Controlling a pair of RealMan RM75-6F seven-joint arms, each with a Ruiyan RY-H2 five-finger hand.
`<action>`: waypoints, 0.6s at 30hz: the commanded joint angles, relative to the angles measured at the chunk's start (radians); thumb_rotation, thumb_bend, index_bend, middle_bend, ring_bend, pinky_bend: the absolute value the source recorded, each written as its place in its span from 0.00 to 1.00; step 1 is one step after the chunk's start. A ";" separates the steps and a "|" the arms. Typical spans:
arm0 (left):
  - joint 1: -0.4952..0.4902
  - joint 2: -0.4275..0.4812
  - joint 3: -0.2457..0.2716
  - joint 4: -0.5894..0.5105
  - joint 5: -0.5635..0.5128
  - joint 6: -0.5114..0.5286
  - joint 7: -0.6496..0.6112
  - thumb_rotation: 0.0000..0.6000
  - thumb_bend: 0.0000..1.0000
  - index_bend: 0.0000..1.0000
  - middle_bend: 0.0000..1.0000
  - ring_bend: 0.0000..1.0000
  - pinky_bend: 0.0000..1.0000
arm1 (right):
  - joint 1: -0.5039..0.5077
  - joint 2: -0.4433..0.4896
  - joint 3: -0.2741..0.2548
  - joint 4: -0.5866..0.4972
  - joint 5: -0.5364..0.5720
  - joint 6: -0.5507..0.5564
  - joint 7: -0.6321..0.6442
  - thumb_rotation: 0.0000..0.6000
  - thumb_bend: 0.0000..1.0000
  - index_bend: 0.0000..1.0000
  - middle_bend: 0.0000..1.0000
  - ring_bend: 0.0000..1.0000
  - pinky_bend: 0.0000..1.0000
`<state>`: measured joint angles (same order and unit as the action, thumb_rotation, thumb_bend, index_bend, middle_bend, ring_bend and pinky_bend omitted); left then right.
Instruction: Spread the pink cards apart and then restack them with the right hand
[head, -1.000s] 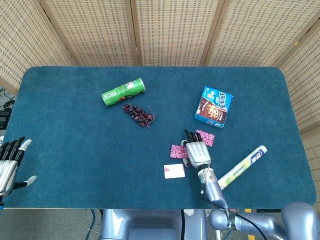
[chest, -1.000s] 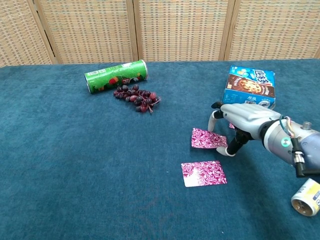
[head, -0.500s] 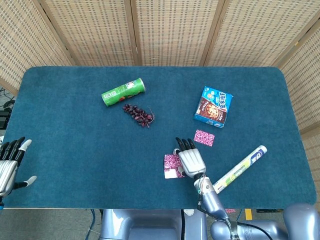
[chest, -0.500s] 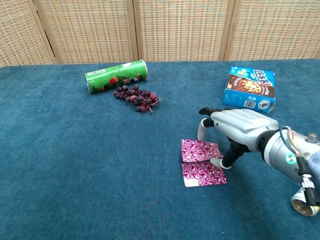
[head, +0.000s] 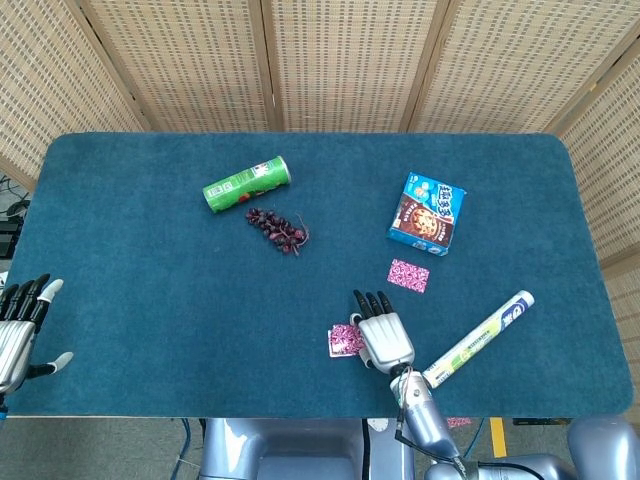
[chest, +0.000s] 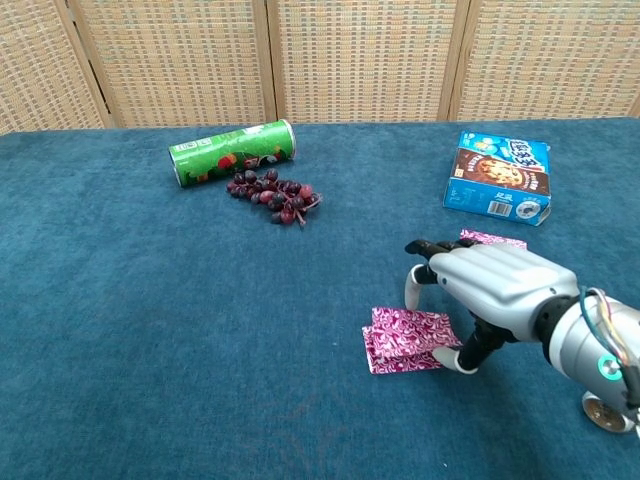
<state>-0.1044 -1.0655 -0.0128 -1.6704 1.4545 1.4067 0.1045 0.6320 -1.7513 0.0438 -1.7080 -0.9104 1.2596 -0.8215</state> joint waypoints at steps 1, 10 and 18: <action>0.000 0.000 0.000 0.000 0.000 0.000 0.000 1.00 0.05 0.00 0.00 0.00 0.00 | -0.004 -0.001 -0.007 0.002 -0.006 0.000 -0.007 1.00 0.37 0.55 0.00 0.00 0.00; 0.000 0.000 0.000 -0.001 0.000 -0.001 -0.001 1.00 0.05 0.00 0.00 0.00 0.00 | -0.013 -0.007 0.004 0.021 -0.003 -0.003 -0.016 1.00 0.37 0.55 0.00 0.00 0.00; -0.001 0.000 0.000 0.000 0.000 0.000 -0.001 1.00 0.05 0.00 0.00 0.00 0.00 | -0.022 -0.001 0.006 0.014 0.010 -0.017 -0.011 1.00 0.37 0.55 0.00 0.00 0.00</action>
<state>-0.1049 -1.0654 -0.0132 -1.6706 1.4544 1.4063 0.1038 0.6098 -1.7523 0.0500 -1.6942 -0.9008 1.2429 -0.8318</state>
